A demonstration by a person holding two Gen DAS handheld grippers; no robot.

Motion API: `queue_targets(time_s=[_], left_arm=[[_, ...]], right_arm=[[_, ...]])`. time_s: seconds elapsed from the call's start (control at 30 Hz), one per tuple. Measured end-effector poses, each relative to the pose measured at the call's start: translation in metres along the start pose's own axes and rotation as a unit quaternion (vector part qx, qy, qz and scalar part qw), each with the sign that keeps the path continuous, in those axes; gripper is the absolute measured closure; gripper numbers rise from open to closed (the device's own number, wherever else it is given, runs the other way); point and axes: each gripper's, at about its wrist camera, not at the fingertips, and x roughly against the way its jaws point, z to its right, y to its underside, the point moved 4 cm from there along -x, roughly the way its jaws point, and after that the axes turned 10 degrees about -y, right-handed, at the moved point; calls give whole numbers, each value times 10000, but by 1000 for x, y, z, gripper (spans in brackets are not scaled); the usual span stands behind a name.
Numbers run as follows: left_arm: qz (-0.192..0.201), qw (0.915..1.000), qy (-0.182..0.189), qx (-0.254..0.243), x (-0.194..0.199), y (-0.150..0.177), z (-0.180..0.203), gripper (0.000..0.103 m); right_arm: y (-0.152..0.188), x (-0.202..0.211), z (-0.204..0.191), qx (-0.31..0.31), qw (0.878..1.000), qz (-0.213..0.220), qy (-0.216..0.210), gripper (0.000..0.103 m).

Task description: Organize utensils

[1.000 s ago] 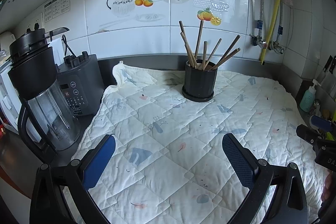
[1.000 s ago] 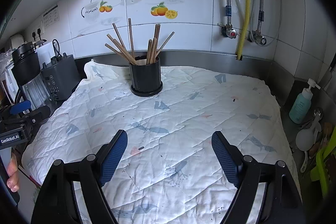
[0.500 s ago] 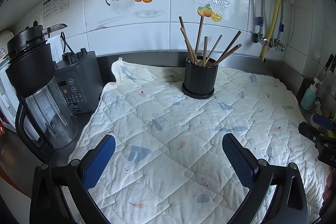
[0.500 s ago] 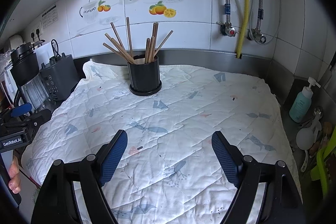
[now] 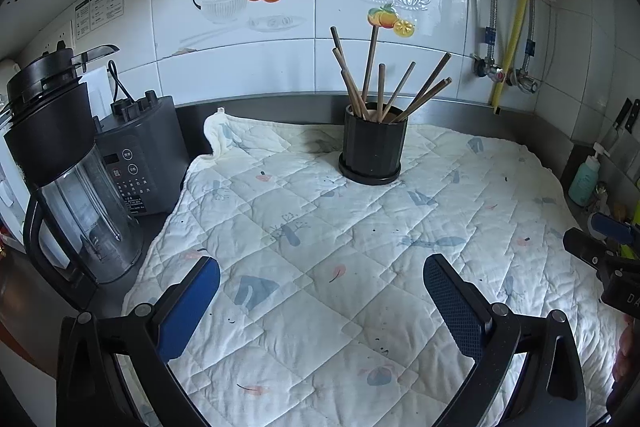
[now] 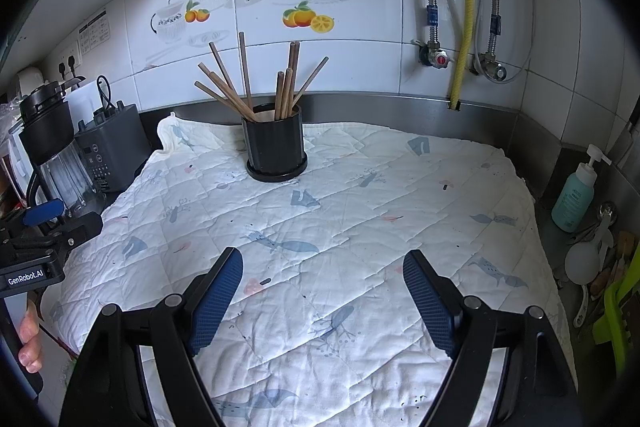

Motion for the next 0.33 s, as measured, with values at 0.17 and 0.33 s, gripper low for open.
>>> queue_targets(time_s=[0.17, 0.33], left_arm=[[59, 10000, 56, 18, 1, 1, 1, 0], [90, 9999, 40, -44, 2, 1, 2, 0]], right_arm=[[0, 0, 0, 6, 10000, 0, 2, 13], [0, -1, 0, 36, 10000, -3, -4, 13]])
